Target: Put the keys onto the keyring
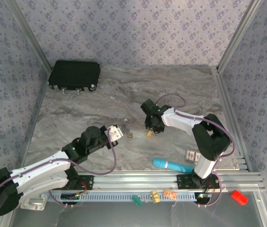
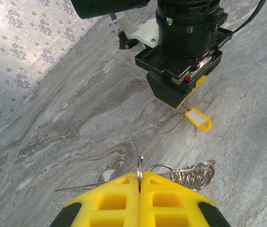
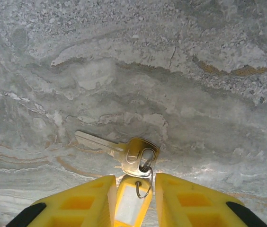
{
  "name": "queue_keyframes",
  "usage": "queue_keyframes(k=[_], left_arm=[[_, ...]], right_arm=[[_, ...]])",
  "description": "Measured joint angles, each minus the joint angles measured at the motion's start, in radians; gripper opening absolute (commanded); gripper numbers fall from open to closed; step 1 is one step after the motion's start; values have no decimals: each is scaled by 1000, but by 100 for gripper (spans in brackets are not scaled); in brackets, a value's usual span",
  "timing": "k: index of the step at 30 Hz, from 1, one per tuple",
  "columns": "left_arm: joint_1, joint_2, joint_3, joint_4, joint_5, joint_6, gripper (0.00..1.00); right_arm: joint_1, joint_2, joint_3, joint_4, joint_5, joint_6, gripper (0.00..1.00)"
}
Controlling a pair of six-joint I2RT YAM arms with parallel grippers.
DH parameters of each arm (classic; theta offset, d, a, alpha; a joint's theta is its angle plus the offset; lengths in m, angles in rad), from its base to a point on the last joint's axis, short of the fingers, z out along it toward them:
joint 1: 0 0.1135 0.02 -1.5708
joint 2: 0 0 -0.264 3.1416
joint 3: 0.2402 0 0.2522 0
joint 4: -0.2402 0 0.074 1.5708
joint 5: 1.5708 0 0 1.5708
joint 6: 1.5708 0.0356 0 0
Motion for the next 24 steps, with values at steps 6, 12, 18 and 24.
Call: queue_keyframes(k=[6,12,18,24], left_arm=[[0,0,0,0,4,0,0],[0,0,0,0,11,0,0],[0,0,0,-1,11,0,0],[0,-5,0,-6,12,0,0]], right_arm=[[11,0,0,-19,23,26,30],[24,10,0,-31,26,39,25],[29,28,0,-30,22,44,19],[29,43,0,-30,23,44,12]])
